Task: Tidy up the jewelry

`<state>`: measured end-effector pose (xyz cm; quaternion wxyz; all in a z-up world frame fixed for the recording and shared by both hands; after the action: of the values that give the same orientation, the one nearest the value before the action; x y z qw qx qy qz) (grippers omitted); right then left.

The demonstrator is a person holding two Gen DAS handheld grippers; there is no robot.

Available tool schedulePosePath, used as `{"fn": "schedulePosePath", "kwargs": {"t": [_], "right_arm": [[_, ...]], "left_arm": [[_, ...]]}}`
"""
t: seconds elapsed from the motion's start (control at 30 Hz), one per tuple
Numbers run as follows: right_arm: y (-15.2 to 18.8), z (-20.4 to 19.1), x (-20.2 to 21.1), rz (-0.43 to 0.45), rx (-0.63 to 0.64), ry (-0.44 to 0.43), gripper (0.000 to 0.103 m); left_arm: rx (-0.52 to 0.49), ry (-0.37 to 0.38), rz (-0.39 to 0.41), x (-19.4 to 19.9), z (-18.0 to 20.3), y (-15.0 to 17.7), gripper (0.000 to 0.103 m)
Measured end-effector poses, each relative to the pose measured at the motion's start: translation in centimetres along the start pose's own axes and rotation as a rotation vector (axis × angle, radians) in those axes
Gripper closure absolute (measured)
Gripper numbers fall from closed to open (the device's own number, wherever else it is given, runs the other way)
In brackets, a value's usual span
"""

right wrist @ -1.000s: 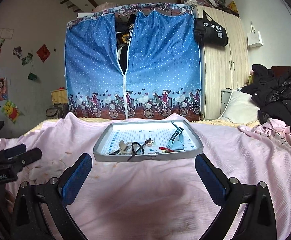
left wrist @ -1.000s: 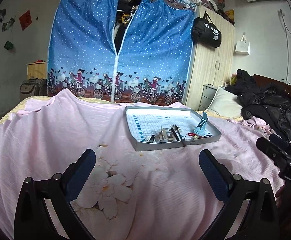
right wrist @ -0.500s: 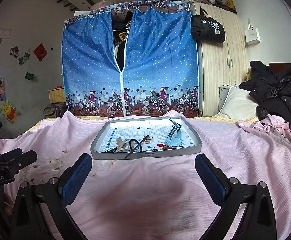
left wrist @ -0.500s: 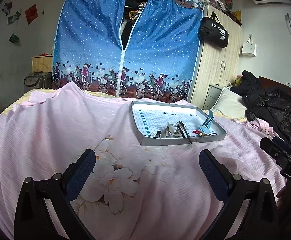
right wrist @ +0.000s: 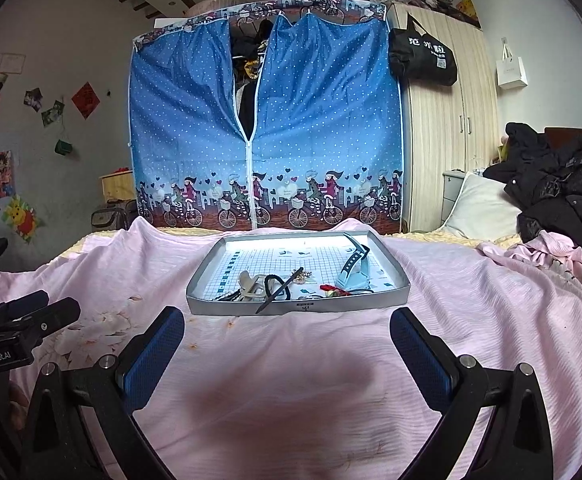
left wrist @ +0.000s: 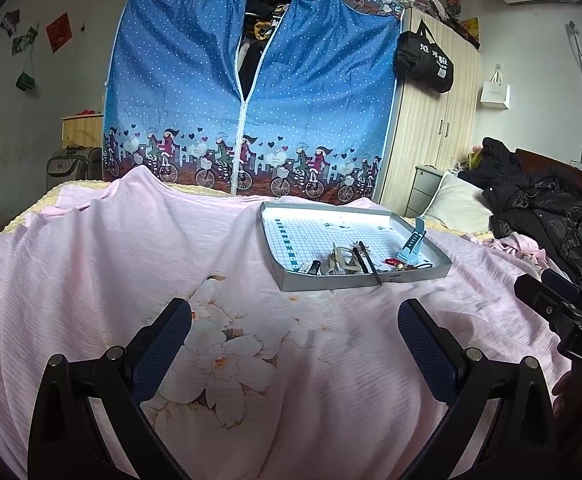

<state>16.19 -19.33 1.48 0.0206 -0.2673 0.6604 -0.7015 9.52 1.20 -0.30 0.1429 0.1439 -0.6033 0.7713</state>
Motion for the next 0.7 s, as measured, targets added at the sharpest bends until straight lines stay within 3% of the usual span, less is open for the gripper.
{"fn": "schedulePosePath", "kwargs": {"t": [0.7], "right_arm": [[0.19,-0.36,-0.31,-0.011,0.002,-0.007,0.0]], "left_arm": [[-0.001,0.019,-0.003,-0.05,0.11,0.02,0.002]]}}
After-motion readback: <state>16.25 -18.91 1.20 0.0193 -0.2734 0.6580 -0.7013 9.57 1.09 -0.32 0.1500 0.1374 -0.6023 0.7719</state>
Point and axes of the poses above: each gripper's, at about its wrist camera, not at the fingertips, and x roughly against the way its jaws point, z to its right, y to its underside, the point moved 7 cm from there along -x, roughly the way its jaws point, and after that the axes turned 4 degrees about x, right-handed, at the moved point
